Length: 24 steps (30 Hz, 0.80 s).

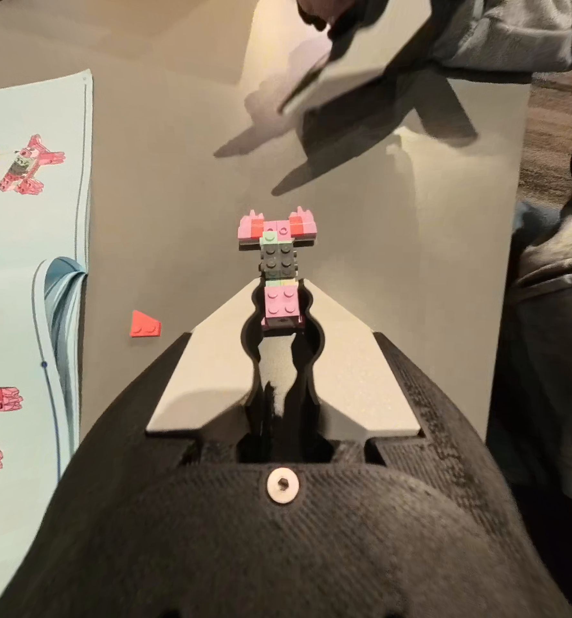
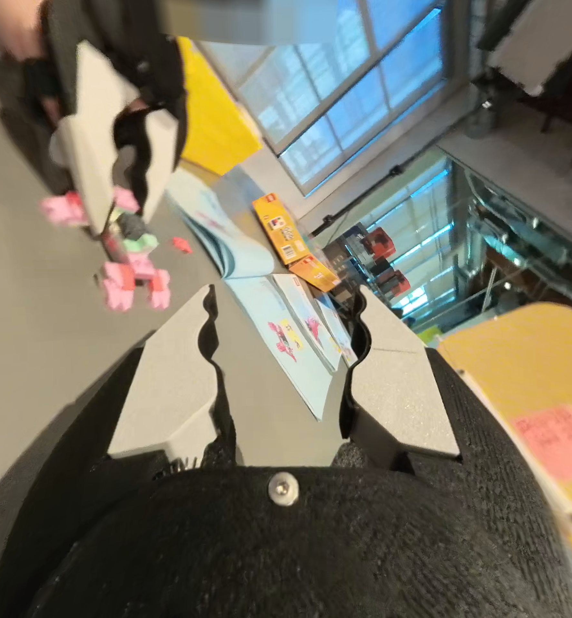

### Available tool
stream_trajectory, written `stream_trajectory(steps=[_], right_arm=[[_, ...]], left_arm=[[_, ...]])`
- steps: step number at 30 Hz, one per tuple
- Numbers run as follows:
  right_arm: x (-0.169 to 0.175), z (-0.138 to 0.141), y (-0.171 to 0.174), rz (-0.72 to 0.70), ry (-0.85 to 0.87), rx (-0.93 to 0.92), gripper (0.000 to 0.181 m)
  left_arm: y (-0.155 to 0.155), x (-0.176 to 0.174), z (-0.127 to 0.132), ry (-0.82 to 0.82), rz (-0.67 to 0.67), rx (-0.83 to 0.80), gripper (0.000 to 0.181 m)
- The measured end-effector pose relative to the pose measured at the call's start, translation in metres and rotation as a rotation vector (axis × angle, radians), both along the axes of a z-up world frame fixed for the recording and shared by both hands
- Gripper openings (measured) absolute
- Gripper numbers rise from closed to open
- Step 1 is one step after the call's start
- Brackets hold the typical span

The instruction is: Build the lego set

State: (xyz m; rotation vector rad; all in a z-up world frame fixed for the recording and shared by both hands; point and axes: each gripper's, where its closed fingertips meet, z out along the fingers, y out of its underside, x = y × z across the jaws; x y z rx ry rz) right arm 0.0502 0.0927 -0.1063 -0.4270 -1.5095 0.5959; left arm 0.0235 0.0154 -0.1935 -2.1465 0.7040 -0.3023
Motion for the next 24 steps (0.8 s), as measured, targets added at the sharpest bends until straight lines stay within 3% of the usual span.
stream_trajectory(steps=[3,7,13,16,18,20,24], right_arm=[[-0.003,0.012,0.025,-0.033,0.048,-0.153,0.077],[-0.021,0.019,0.071,-0.145,0.095,-0.214,0.072],[-0.065,0.033,0.12,-0.224,0.173,-0.339,0.057],[-0.073,0.043,0.124,-0.209,0.23,-0.458,0.034],[-0.066,0.045,0.124,-0.223,0.245,-0.411,0.022],[-0.052,0.05,0.138,-0.292,0.312,-0.387,0.017],[-0.038,0.048,0.163,-0.41,0.325,-0.427,0.01]], left_arm=[[0.002,-0.001,0.0,-0.003,0.015,-0.005,0.018],[0.006,-0.002,0.004,-0.047,0.028,0.0,0.04],[0.014,-0.016,0.061,-0.087,0.128,0.428,0.065],[0.009,-0.032,0.09,0.025,0.212,0.71,0.061],[0.006,-0.043,0.102,0.1,0.272,0.833,0.054],[0.004,-0.043,0.103,0.128,0.242,0.884,0.031],[0.005,-0.05,0.104,0.183,0.26,0.909,0.022]])
